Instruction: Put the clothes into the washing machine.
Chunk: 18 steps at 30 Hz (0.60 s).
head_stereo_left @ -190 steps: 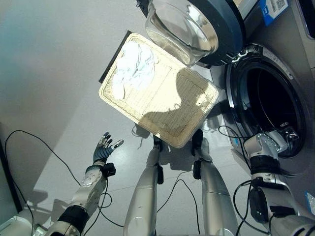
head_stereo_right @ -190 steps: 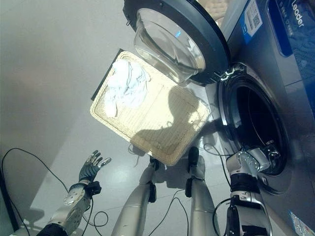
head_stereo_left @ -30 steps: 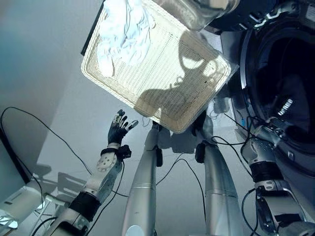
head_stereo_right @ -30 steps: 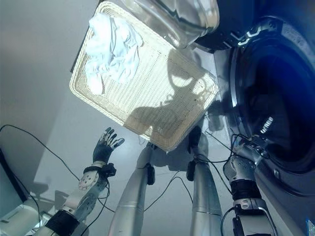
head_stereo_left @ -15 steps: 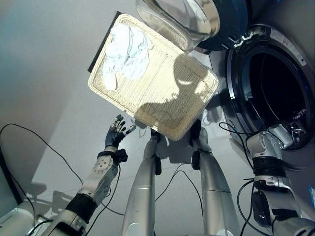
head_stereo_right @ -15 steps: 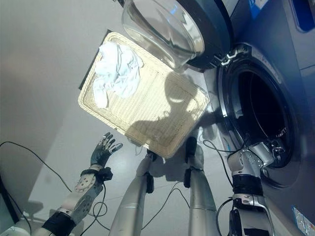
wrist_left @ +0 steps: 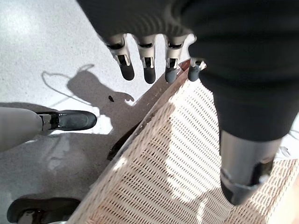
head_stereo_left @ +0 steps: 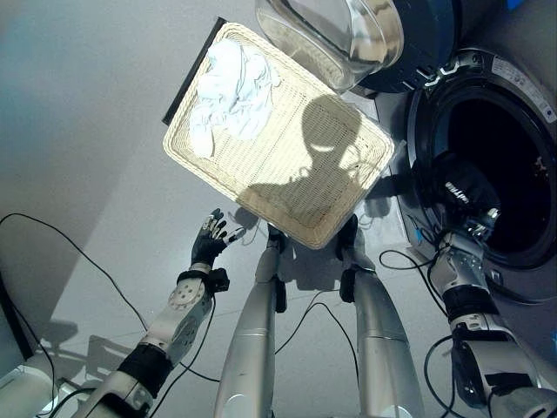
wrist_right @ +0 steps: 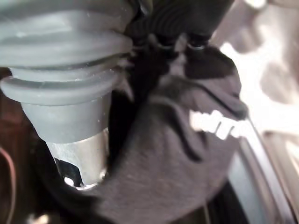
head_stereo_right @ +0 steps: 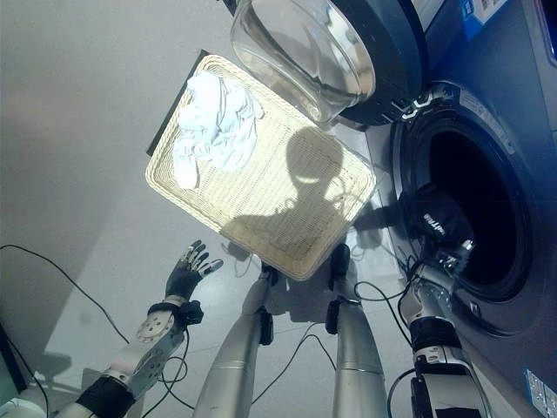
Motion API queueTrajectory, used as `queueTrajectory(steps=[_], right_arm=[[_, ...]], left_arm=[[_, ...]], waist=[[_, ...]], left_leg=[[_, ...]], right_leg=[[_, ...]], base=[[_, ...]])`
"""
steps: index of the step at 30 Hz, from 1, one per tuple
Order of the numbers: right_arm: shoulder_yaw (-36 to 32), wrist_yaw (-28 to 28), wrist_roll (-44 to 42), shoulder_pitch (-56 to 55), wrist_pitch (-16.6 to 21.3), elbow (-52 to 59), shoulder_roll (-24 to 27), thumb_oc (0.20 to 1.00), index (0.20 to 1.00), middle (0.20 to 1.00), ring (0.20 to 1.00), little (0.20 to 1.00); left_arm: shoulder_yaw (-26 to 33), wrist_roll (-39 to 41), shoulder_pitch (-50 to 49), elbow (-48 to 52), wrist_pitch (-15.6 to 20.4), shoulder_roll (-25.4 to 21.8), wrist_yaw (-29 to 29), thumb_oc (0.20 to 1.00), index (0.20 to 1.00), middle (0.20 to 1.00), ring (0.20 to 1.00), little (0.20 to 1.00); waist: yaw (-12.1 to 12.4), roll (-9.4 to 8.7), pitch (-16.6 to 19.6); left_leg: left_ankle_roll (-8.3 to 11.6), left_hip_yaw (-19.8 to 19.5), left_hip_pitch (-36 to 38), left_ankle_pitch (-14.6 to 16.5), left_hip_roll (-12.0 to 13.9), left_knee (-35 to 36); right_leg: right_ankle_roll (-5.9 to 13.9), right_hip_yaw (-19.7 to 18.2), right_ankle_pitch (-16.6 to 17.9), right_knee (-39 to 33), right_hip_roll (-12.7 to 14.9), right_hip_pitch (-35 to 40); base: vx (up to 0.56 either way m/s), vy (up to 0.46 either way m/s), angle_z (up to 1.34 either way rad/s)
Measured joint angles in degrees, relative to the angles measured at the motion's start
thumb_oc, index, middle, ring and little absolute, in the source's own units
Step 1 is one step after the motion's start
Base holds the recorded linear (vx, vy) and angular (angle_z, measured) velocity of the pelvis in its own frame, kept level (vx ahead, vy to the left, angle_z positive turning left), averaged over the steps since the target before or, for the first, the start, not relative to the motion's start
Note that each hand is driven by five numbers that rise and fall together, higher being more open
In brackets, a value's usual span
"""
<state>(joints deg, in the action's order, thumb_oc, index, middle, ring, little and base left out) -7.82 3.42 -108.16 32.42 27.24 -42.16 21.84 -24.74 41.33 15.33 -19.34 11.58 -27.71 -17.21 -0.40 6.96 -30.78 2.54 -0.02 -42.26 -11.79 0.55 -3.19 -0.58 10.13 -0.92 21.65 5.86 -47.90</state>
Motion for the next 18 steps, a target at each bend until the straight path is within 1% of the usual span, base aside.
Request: queueTrajectory(steps=[2, 3, 4, 7, 11, 14, 18], right_arm=[[1.6, 0.2, 5.9, 0.6, 0.0, -1.3, 0.5, 1.0, 1.0, 1.0, 1.0, 1.0], [3.2, 0.2, 11.9, 0.6, 0.0, -1.3, 0.9, 1.0, 1.0, 1.0, 1.0, 1.0], [3.8, 0.4, 15.3, 0.5, 0.1, -0.9, 0.9, 1.0, 1.0, 1.0, 1.0, 1.0], [6.1, 0.8, 22.2, -0.4, 0.1, 0.3, 0.8, 1.0, 1.0, 1.0, 1.0, 1.0], [7.0, -0.1, 24.5, -2.5, 0.2, 2.5, -1.1, 1.0, 1.0, 1.0, 1.0, 1.0], [8.6, 0.1, 25.6, -4.1, 0.8, 3.6, -3.3, 1.0, 1.0, 1.0, 1.0, 1.0], [9.2, 0.7, 26.1, -4.5, 0.8, 3.5, -3.9, 1.0, 1.0, 1.0, 1.0, 1.0]], left_arm=[[-0.1, 0.0, 0.7, -0.5, 0.0, 0.3, 0.0, 1.0, 1.0, 1.0, 1.0, 1.0], [0.0, 0.0, 0.9, -0.5, 0.0, 0.4, 0.0, 1.0, 1.0, 1.0, 1.0, 1.0], [0.1, 0.0, 0.9, -0.5, 0.0, 0.5, 0.0, 1.0, 1.0, 1.0, 1.0, 1.0], [0.2, 0.0, 0.9, -0.6, 0.0, 1.3, 0.0, 1.0, 1.0, 1.0, 1.0, 1.0], [0.2, 0.0, 0.9, -0.6, 0.0, 2.8, 0.1, 1.0, 1.0, 1.0, 1.0, 1.0], [0.3, 0.0, 0.9, -2.1, 0.3, 4.6, 0.1, 1.0, 1.0, 1.0, 1.0, 1.0], [0.3, 0.0, 0.9, -4.0, 0.4, 5.3, 0.1, 1.0, 1.0, 1.0, 1.0, 1.0]], waist=[[0.0, -0.01, 0.0], [0.1, -0.01, 0.0], [0.0, -0.01, 0.0], [0.0, -0.01, 0.0], [-0.1, -0.01, 0.0], [-0.2, -0.01, 0.0], [-0.1, -0.02, 0.0]], left_leg=[[-0.02, 0.0, 0.3, 0.0, 0.0, 0.2], [-0.03, -0.1, 0.7, 0.0, 0.1, 0.2], [-0.03, -0.1, 0.9, 0.0, 0.0, 0.2], [-0.02, 0.0, 1.4, 0.0, 0.1, 0.5], [0.01, 0.2, 1.6, 0.0, 0.3, 0.8], [-0.08, 0.8, 1.8, 0.0, 0.4, 1.0], [-0.34, 0.8, 3.1, -0.3, 0.3, 1.7]], right_leg=[[0.02, 0.1, 0.0, -0.2, 0.0, 0.3], [0.04, 0.2, 0.1, -0.3, 0.0, 0.8], [0.05, 0.2, 0.1, -0.4, 0.0, 0.9], [0.13, 0.1, 0.2, -0.6, -0.1, 1.4], [0.53, -0.2, 0.6, -1.6, -0.5, 1.7], [0.3, -0.4, 1.2, -2.1, -0.5, 1.9], [0.48, -0.4, 1.5, -2.9, -0.6, 3.3]], base=[[-0.04, 0.076, 0.0], [-0.03, 0.082, 0.01], [-0.03, 0.083, 0.0], [-0.03, 0.093, -0.02], [-0.03, 0.115, -0.05], [-0.03, 0.123, -0.06], [-0.02, 0.067, -0.01]])
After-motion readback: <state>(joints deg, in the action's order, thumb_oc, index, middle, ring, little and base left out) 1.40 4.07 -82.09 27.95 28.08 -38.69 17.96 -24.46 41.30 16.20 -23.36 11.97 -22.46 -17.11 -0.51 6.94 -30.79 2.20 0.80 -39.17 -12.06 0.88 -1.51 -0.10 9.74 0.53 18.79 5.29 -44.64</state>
